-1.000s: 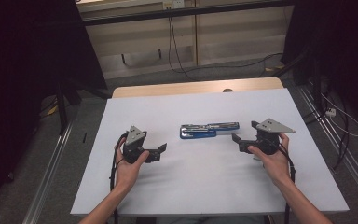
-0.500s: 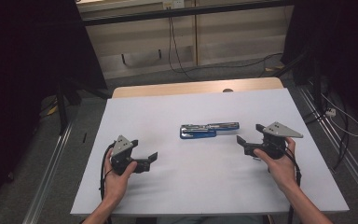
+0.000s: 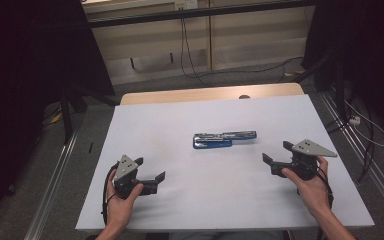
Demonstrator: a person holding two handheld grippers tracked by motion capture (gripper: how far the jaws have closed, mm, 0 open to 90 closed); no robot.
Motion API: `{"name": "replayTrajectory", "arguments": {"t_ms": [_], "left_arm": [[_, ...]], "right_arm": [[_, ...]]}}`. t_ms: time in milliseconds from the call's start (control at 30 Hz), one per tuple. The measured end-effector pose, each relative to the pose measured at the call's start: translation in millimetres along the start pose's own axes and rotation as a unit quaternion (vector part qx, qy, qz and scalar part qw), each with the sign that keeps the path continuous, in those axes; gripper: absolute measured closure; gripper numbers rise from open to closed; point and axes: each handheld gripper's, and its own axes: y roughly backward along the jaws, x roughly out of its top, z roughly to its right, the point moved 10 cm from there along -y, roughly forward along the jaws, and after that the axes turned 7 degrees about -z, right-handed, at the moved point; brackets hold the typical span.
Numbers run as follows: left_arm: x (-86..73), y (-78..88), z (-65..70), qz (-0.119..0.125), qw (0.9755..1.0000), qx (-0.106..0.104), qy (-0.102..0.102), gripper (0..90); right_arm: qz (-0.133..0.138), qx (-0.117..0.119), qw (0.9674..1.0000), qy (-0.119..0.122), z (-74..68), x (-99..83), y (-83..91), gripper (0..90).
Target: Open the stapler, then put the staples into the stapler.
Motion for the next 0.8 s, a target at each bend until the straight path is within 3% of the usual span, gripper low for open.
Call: {"name": "replayTrajectory", "arguments": {"t_ms": [167, 200, 267, 333, 500, 633, 800], "left_arm": [[-4.6, 2.5, 1.8, -0.009, 0.9999, -0.001, 0.012, 5.1], [-5.3, 4.4, 3.9, -0.011, 0.9997, -0.004, 0.022, 5.1], [-6.3, 8.6, 7.3, -0.007, 0.9998, -0.006, 0.015, 4.7], [-7.2, 12.1, 5.2, -0.004, 1.0, 0.002, 0.009, 4.5], [-9.9, 13.5, -4.6, -0.003, 0.9997, 0.006, 0.023, 4.6], [-9.7, 13.1, -3.3, -0.004, 0.9998, 0.002, 0.021, 4.6], [-8.7, 12.4, 0.7, -0.006, 0.9998, -0.002, 0.018, 4.6]], "right_arm": [[-0.021, 0.001, 0.9998, -0.001, 2.3, -2.1, 0.0, 11.9], [-0.038, 0.004, 0.9993, -0.004, 2.7, -3.9, -0.8, 13.9], [-0.082, 0.029, 0.9962, -0.01, 0.0, -9.2, -1.7, 14.4], [-0.088, 0.034, 0.9954, -0.014, -0.4, -9.1, -1.6, 14.4], [-0.111, 0.045, 0.9928, -0.009, 1.0, -6.3, -5.6, 14.4], [-0.139, 0.066, 0.988, -0.014, 3.7, -8.9, -8.6, 14.4], [-0.174, 0.062, 0.9827, 0.002, 11.7, -14.2, -8.2, 9.9]]}}
